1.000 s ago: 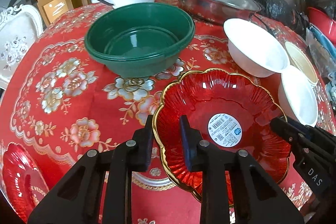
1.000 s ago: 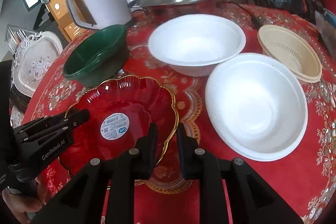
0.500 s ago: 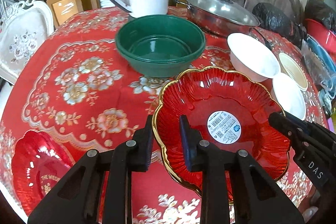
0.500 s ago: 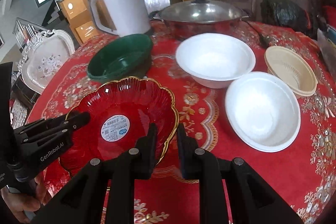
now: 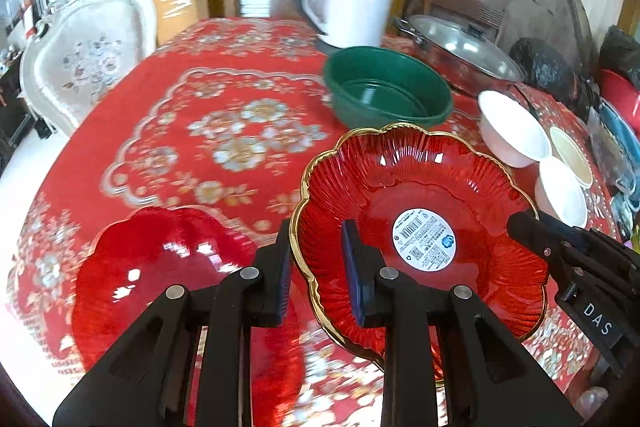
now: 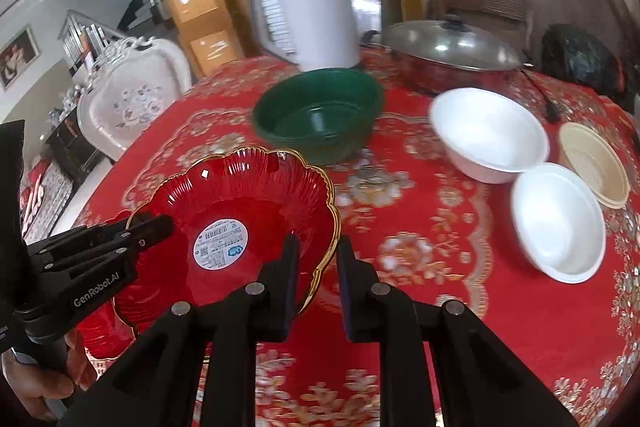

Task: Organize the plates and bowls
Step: 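Lift the small red plate with both tools and carry it over the wedding plate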

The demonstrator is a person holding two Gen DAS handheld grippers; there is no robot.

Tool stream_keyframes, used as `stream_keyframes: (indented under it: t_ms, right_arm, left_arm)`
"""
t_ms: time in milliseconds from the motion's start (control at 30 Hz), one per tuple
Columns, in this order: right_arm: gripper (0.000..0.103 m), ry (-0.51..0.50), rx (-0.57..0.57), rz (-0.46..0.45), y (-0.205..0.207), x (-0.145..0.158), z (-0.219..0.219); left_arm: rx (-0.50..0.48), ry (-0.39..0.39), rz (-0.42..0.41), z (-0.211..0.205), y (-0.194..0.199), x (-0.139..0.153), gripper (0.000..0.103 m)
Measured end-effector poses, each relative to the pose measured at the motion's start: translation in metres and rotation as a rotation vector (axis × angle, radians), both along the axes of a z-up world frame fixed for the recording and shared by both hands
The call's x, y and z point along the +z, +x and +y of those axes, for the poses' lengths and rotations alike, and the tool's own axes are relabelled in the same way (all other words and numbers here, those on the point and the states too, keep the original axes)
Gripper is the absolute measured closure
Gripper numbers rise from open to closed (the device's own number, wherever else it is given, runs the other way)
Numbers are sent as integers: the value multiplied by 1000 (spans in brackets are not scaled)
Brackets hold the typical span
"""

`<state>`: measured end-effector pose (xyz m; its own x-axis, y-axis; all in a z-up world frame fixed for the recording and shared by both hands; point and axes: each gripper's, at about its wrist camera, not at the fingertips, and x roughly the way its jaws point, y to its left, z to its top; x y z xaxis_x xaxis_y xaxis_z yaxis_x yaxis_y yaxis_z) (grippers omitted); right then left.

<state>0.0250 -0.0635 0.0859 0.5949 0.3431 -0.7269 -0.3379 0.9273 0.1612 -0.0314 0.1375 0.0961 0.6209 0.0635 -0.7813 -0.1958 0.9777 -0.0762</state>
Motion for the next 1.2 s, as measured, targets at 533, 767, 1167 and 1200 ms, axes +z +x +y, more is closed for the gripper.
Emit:
stream_keyframes:
  t_ms: [533,767,1167,1200]
  right_arm:
    - [85,-31,187,12,-31,-11,106]
    - [85,-76,244,37,-40,-25,141]
    - [83,-155,292,79,-44,-50,171]
    - [82,-159,293,81,-45,-52,171]
  left_arm:
    - [155,8,9,92,-77,-12,80]
    - [181,-12,39,112,-95,-32,80]
    - [220,-24,79,129,-101,-58,80]
    - [221,-23,81,129,-101,-59,80]
